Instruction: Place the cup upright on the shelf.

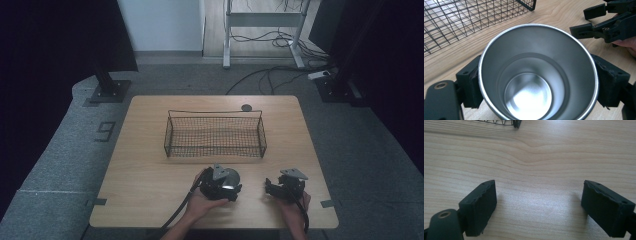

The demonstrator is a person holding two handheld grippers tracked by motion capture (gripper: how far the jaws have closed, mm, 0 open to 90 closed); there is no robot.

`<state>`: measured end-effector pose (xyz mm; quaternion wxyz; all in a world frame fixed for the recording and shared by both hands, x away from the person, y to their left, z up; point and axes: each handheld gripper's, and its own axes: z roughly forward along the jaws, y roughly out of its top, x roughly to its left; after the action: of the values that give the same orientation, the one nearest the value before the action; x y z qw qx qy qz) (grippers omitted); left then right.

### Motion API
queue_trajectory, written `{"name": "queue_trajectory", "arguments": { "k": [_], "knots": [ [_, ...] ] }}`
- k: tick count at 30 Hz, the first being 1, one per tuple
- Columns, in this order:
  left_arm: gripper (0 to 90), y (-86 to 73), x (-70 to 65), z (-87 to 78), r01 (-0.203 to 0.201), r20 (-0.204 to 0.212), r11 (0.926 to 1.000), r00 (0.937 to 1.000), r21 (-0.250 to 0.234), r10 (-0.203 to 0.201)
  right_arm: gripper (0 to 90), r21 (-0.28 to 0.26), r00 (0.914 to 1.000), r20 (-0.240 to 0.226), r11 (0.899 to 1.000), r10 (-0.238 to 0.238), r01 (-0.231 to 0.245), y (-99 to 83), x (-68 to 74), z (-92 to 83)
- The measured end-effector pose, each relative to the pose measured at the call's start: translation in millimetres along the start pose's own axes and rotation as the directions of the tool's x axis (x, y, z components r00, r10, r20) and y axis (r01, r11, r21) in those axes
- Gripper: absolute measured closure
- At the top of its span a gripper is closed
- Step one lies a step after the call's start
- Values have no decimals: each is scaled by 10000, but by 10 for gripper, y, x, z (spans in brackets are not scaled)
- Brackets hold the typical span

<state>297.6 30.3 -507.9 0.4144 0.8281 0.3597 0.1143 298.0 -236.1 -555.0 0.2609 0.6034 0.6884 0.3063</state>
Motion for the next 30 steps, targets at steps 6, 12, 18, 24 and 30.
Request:
{"name": "queue_trajectory", "arguments": {
  "k": [6, 12, 18, 24, 30],
  "knots": [
    [145, -3, 39, -77, 68, 43, 9997, 10000, -247, -67, 129, 2, 10000, 1, 10000, 0, 0, 0, 0, 0],
    [145, -5, 70, -155, 158, 190, 9991, 9997, -382, -151, 129, 2, 10000, 1, 10000, 6, -6, 0, 0, 0],
    [145, 4, 99, -205, 271, 295, 9985, 9992, -480, -257, 129, 4, 10000, 2, 10000, 7, -7, 0, 0, 0],
    [145, 22, 103, -271, 181, 258, 9983, 9995, -545, -167, 130, -9, 10000, -1, 10000, -9, 9, 3, 0, 3],
    [145, 58, 161, -360, 245, 160, 9970, 9996, -732, -234, 130, -10, 10000, -4, 10000, -14, 14, 3, 0, 4]
  ]
}}
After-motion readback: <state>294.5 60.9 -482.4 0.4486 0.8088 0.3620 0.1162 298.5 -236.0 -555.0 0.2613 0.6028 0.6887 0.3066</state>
